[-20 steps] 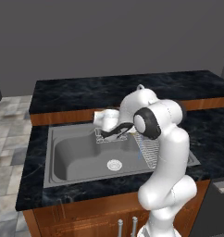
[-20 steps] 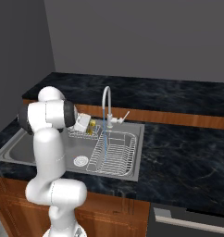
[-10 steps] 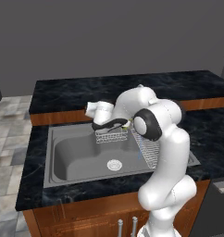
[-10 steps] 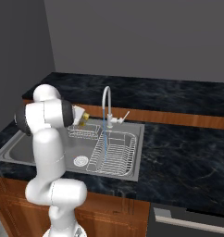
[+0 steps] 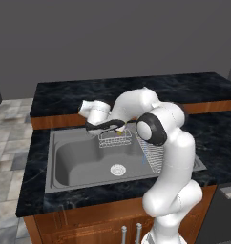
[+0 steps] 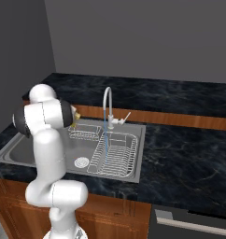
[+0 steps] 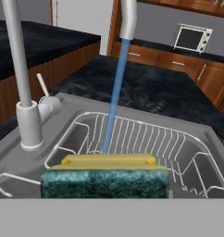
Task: Soak the sponge with water for a few seconds and then drop it inside the sink.
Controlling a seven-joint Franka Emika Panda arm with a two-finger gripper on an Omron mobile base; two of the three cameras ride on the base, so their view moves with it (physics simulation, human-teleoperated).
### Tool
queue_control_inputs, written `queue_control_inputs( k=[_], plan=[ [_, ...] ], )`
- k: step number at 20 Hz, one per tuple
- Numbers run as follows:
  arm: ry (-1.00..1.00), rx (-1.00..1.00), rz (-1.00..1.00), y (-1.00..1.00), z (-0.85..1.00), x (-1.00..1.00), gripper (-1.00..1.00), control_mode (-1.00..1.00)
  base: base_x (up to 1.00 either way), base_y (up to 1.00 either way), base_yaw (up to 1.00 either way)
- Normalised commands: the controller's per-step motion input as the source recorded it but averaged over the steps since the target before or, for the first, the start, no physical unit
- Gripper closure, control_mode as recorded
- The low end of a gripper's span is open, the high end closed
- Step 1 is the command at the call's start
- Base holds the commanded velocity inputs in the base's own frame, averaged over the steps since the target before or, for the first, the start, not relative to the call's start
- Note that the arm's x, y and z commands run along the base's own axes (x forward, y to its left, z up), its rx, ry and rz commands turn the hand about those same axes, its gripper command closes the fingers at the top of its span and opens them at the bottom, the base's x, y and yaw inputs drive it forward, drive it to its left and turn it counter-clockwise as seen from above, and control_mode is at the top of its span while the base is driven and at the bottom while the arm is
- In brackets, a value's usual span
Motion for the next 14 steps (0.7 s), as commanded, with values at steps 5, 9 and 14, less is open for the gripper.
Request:
queue_control_inputs(
  k=[5, 9, 14],
  plan=[
    [-0.05, 0.15, 0.0, 0.52, 0.08, -0.03, 1.0, -1.0, 0.0, 0.0, 0.0],
    [-0.08, 0.19, 0.0, 0.45, 0.09, -0.03, 1.0, -1.0, 0.0, 0.0, 0.0],
    [-0.12, 0.22, 0.0, 0.4, 0.02, -0.02, 1.0, -1.0, 0.0, 0.0, 0.0]
  ],
)
